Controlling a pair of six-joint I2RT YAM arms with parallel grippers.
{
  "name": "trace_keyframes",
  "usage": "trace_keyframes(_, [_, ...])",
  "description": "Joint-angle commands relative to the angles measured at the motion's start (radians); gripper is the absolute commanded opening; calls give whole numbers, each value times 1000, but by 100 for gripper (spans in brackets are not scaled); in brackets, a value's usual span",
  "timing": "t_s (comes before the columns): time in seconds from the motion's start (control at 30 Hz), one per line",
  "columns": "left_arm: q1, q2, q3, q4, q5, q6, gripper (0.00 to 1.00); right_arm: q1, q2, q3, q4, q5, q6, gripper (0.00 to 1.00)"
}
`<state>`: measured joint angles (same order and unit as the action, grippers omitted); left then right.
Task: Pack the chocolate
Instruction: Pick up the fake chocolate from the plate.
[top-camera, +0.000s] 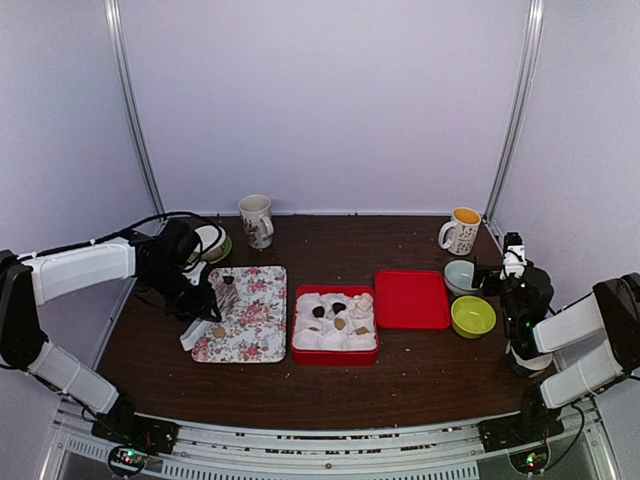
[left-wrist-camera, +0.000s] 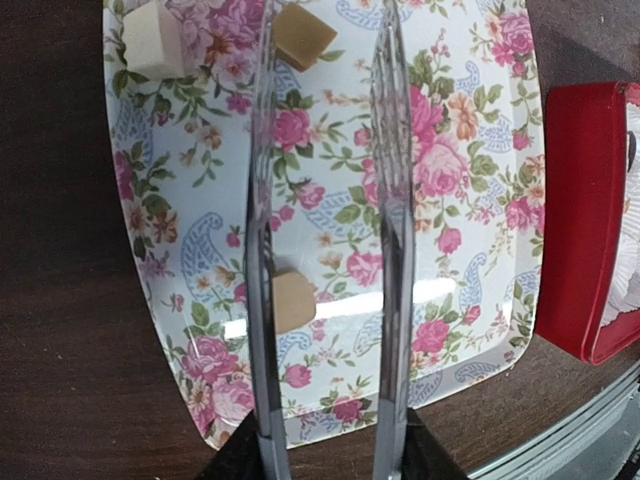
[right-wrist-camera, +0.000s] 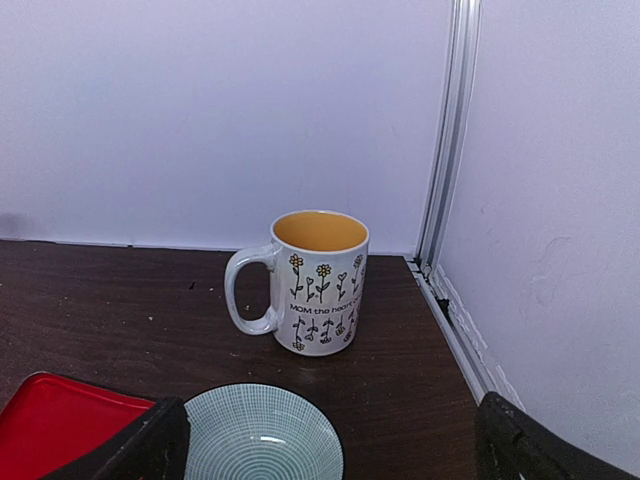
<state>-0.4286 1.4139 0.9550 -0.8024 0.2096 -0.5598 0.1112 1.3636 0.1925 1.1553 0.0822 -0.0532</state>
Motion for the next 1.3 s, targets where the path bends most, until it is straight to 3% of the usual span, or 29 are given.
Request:
trace_keyframes(0.0, [-24,21,-7,62,3,-17,41,-7,-7,19,0,-9,5,100])
trace_keyframes(0.57, [-52,128,42,41,-114,-39,44,-7,-7,20,0,-9,4,100])
trace_keyframes(1.03, [-49,254,118,55,-101,5,43,-6,-8,21,0,-9,4,100])
trace_keyframes(1.27, [-47,241,127,50,-123,8,36,-7,-7,21,0,-9,4,100])
